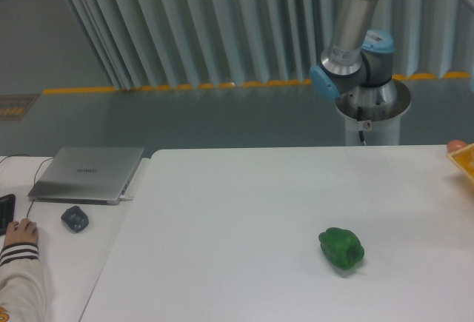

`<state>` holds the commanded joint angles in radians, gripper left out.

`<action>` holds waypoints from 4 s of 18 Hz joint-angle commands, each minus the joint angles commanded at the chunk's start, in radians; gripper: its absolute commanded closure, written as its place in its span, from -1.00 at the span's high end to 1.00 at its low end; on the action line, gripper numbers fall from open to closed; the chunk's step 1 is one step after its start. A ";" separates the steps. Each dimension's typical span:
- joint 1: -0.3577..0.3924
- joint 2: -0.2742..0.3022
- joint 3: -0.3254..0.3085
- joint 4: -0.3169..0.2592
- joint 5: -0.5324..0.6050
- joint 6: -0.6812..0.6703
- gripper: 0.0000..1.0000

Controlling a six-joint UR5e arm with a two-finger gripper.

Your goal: Place the red pepper on the table

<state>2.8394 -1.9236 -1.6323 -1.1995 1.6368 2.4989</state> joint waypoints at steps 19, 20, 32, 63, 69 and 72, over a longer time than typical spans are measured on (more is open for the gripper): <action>-0.057 0.069 0.078 -0.035 -0.161 -0.213 0.32; -0.073 0.069 0.078 -0.032 -0.160 -0.256 0.32; -0.245 0.055 0.078 -0.022 -0.101 -0.616 0.35; -0.475 -0.077 0.065 0.107 0.075 -0.957 0.37; -0.480 -0.080 0.066 0.109 0.094 -0.956 0.83; -0.480 -0.074 0.066 0.110 0.094 -0.956 1.00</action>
<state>2.3593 -1.9973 -1.5662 -1.0891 1.7303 1.5432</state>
